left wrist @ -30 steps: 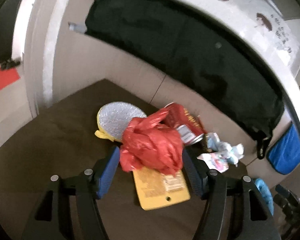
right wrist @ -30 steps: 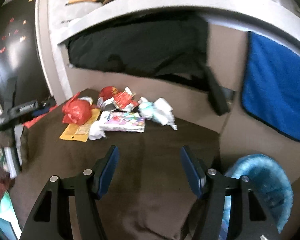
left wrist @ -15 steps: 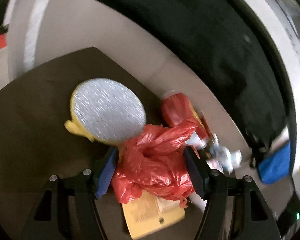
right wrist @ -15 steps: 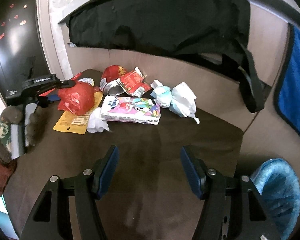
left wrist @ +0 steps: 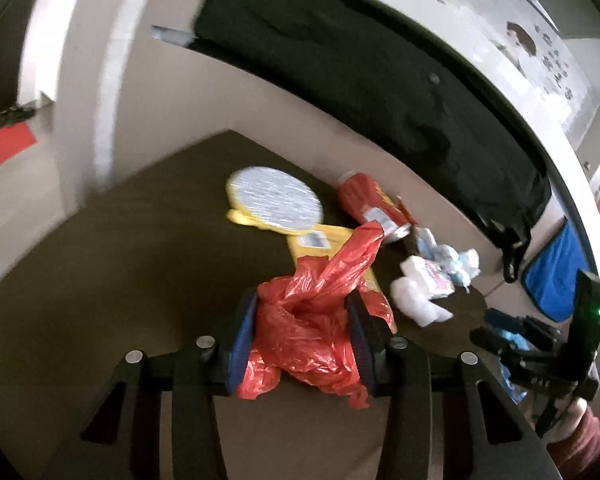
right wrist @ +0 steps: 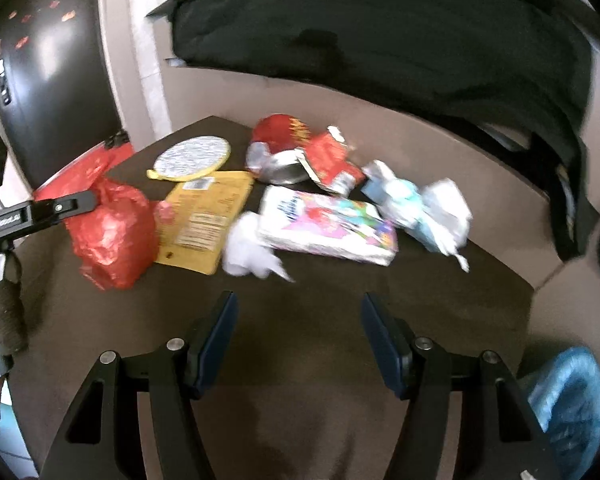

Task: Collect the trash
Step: 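Grasp the red plastic bag with the left tool while the right tool reaches the yellow packet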

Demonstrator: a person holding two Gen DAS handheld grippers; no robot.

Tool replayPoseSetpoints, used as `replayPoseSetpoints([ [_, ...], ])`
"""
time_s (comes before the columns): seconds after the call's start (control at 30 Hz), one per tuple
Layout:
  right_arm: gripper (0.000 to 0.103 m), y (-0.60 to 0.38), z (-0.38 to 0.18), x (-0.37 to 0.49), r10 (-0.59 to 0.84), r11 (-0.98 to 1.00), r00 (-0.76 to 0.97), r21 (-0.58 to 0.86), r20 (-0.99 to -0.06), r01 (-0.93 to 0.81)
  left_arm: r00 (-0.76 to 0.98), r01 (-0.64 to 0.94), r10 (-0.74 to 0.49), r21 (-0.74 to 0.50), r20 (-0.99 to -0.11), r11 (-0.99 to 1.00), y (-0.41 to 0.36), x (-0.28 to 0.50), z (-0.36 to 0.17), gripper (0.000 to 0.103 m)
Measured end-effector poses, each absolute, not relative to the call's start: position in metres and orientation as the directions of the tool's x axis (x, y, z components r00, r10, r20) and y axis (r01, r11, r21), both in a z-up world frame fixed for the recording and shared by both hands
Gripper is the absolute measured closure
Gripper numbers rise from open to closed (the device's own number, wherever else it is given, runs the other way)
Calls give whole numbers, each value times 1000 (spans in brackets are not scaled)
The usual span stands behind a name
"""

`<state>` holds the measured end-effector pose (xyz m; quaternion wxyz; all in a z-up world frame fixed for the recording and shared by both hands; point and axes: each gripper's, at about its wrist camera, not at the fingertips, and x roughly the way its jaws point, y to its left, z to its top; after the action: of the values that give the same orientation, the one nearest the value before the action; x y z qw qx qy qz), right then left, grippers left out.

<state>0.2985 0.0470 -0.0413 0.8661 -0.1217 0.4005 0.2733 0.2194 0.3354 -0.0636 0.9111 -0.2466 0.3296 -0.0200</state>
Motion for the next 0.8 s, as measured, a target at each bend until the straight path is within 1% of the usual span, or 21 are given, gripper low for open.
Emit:
replayPoseSetpoints([
  [0.07, 43, 64, -41, 302, 400, 795, 512, 9, -760, -607, 789, -158, -177, -472, -588, 867, 347, 206, -63, 59],
  [0.1, 46, 71, -43, 304, 409, 783, 505, 8, -760, -622, 792, -167, -175, -482, -586, 860, 351, 199, -63, 59],
  [0.13, 52, 79, -45, 306, 416, 771, 496, 5, -762, -637, 794, -170, -172, -486, -583, 857, 352, 196, -64, 58],
  [0.2, 61, 97, -47, 313, 433, 748, 465, 19, -773, -664, 807, -173, -161, -487, -569, 856, 356, 186, -63, 58],
  [0.27, 61, 112, -47, 321, 470, 724, 421, 66, -776, -687, 817, -177, -140, -474, -559, 862, 353, 184, -61, 58],
  [0.33, 58, 128, -51, 330, 484, 710, 381, 99, -788, -697, 831, -186, -110, -458, -545, 869, 356, 178, -58, 58],
  [0.43, 53, 148, -62, 343, 464, 725, 369, 106, -806, -680, 842, -195, -86, -451, -532, 871, 362, 170, -55, 58],
  [0.53, 53, 154, -78, 353, 424, 787, 387, 122, -819, -605, 845, -209, -71, -449, -531, 869, 371, 164, -56, 58],
  [0.6, 52, 150, -84, 360, 430, 815, 385, 167, -817, -555, 843, -217, -65, -449, -534, 867, 376, 161, -58, 58],
  [0.67, 50, 147, -86, 366, 459, 826, 373, 233, -806, -513, 842, -223, -65, -455, -536, 862, 380, 159, -60, 58],
  [0.73, 39, 150, -86, 369, 491, 818, 343, 289, -801, -497, 841, -229, -65, -463, -537, 856, 385, 157, -63, 58],
  [0.8, 32, 161, -89, 372, 519, 798, 288, 336, -805, -500, 843, -239, -58, -469, -535, 850, 389, 155, -64, 58],
])
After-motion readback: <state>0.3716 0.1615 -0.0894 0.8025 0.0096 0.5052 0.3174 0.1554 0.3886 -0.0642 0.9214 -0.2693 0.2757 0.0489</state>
